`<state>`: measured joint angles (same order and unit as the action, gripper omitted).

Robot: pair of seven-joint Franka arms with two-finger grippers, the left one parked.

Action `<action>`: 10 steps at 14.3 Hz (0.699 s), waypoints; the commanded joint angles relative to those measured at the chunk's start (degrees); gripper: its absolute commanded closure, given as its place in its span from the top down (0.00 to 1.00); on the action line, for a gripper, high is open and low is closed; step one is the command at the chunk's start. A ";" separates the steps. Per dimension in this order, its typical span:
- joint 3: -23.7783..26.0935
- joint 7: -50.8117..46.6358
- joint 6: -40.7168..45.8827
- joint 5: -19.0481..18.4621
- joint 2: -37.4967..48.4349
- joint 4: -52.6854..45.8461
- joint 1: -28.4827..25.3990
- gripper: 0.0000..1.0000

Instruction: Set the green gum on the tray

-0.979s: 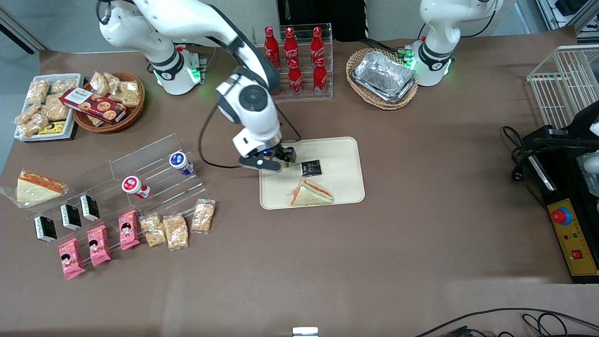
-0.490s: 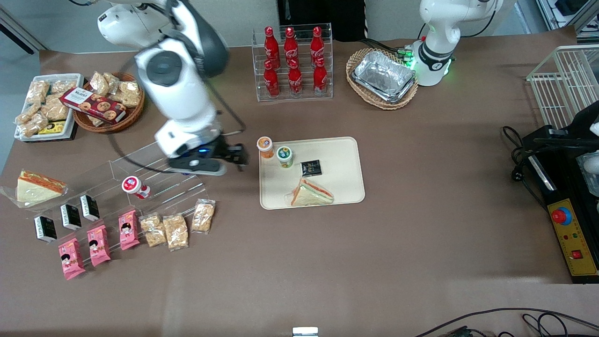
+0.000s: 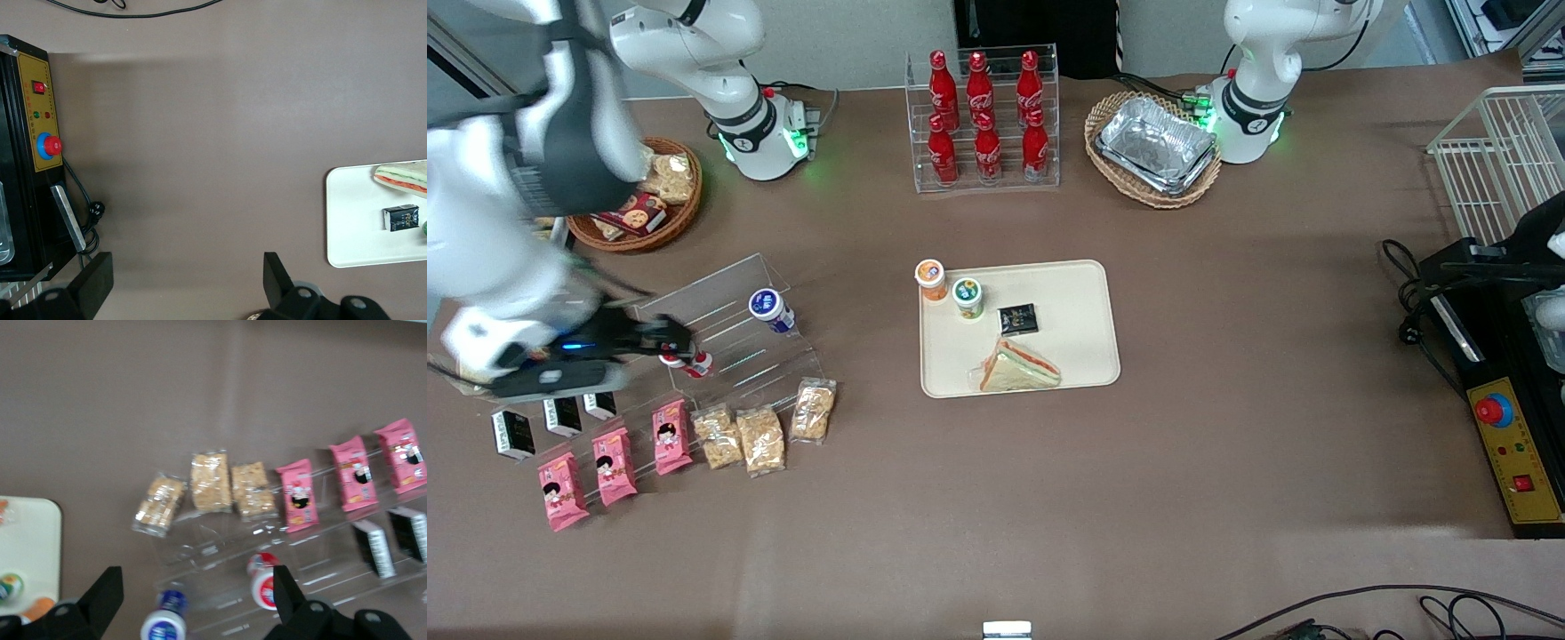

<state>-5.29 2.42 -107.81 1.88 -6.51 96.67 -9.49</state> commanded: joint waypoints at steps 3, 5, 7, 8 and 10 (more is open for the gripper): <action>0.19 8.92 14.61 -1.16 0.71 -7.89 9.74 1.00; 0.19 9.09 15.61 -2.93 0.53 -8.51 10.71 1.00; 0.28 9.09 16.14 -2.93 0.79 -8.51 10.98 1.00; 0.62 8.92 16.23 -3.02 1.23 -8.51 10.72 1.00; 0.28 9.26 18.06 -2.93 3.42 -7.64 10.54 1.00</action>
<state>-5.28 11.34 -93.40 -0.05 -5.13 89.52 0.98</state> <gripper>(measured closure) 0.000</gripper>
